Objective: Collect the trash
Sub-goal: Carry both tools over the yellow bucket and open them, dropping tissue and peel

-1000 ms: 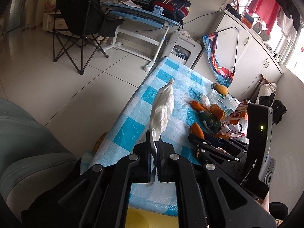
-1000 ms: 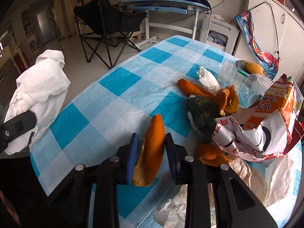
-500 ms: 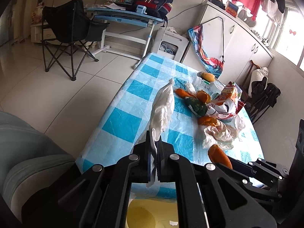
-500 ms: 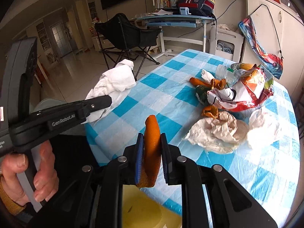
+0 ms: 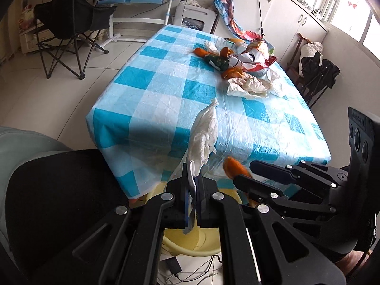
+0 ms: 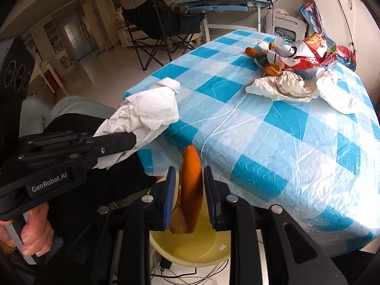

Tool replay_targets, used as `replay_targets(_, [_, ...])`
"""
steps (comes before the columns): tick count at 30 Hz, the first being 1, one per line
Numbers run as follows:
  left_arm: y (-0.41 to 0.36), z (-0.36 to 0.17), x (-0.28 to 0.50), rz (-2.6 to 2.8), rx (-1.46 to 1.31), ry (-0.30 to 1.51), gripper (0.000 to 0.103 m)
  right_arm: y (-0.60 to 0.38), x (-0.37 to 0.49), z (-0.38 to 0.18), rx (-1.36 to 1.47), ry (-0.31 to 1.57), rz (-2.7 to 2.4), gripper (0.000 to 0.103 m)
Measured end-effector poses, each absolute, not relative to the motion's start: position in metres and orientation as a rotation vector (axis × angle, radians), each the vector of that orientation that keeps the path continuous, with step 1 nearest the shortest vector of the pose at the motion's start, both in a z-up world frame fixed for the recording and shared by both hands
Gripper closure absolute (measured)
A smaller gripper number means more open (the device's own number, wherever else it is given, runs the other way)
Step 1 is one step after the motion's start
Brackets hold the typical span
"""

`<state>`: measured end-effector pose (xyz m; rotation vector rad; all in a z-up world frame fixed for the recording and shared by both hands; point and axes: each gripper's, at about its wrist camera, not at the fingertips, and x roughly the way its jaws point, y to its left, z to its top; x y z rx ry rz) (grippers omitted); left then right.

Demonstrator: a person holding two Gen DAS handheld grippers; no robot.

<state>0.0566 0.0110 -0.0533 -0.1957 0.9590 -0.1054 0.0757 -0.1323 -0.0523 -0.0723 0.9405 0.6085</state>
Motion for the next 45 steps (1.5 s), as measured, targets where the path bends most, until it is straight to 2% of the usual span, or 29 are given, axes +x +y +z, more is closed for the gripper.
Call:
replay_targets(8, [-0.002,-0.081,0.054,-0.145,-0.137,1.14,0.099,-0.167,0.06,-0.035,-0.026,0.902,0.522,0.047])
replay_targets(13, [-0.023,-0.096,0.053,-0.177,-0.034,1.226,0.099,-0.204,0.047,-0.021,0.075,0.856,0.481,0.044])
replay_targets(16, [-0.031,-0.105,0.053,-0.19,0.006,1.286,0.098,-0.224,0.041,-0.01,0.129,0.802,0.455,0.038])
replay_targets(21, [-0.036,-0.121,0.057,-0.184,0.037,1.387,0.087,-0.245,0.043,-0.009,0.213,0.773,0.427,0.035])
replay_targets(26, [-0.036,-0.136,0.063,-0.15,0.07,1.454,0.066,-0.25,0.048,-0.014,0.254,0.776,0.44,0.035])
replay_targets(28, [-0.038,-0.144,0.065,-0.127,0.098,1.476,0.063,-0.253,0.05,-0.016,0.274,0.775,0.444,0.034])
replay_targets(32, [-0.044,-0.165,0.071,-0.062,0.187,1.518,0.047,-0.26,0.049,-0.02,0.308,0.777,0.445,0.032])
replay_targets(40, [-0.052,-0.198,0.079,-0.069,0.186,1.627,0.046,-0.272,0.049,-0.022,0.358,0.771,0.436,0.028])
replay_targets(43, [-0.058,-0.186,0.077,-0.151,0.095,1.572,0.047,-0.273,0.051,-0.028,0.355,0.8,0.411,0.028])
replay_targets(45, [-0.067,-0.161,0.072,-0.245,0.035,1.453,0.047,-0.272,0.052,-0.03,0.343,0.816,0.388,0.027])
